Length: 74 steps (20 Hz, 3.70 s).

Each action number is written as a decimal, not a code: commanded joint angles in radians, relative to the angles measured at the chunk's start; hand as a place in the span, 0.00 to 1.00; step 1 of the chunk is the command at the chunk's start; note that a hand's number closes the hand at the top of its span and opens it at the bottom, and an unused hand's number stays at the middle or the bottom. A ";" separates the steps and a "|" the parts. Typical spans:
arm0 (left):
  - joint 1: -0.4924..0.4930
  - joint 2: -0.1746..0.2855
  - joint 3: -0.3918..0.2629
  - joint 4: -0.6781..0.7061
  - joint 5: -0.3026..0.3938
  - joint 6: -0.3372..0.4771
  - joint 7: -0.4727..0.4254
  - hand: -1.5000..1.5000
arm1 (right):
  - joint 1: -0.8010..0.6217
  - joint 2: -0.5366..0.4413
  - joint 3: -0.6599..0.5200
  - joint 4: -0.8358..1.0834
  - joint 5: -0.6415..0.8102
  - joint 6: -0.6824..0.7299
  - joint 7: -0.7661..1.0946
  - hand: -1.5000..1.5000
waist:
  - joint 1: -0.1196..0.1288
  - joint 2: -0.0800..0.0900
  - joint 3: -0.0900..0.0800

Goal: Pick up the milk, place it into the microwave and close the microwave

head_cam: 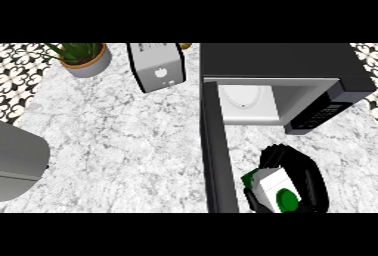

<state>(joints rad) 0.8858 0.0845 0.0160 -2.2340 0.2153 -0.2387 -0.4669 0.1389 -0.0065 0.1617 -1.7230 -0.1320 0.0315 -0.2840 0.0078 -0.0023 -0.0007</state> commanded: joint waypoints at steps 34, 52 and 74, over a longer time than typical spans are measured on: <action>-0.170 0.061 0.237 0.104 0.163 -0.147 0.134 0.00 | -0.995 -0.099 -0.347 1.363 0.156 -0.386 -0.472 1.00 | 0.045 0.017 0.003; -0.270 0.036 0.213 0.237 0.065 -0.160 0.074 0.00 | -1.109 -0.142 -0.341 1.561 0.288 -0.793 -0.509 1.00 | 0.076 0.039 0.004; -0.336 0.046 0.199 0.286 0.045 -0.161 0.112 0.00 | -1.084 -0.232 -0.322 1.659 0.349 -0.818 -0.473 0.00 | 0.118 0.057 0.006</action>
<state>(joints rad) 0.5565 0.1240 0.2118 -1.9620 0.2630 -0.3975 -0.3614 -0.9502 -0.2571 -0.1865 -0.0819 0.1868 -0.7519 -0.7435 0.1201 0.0543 0.0053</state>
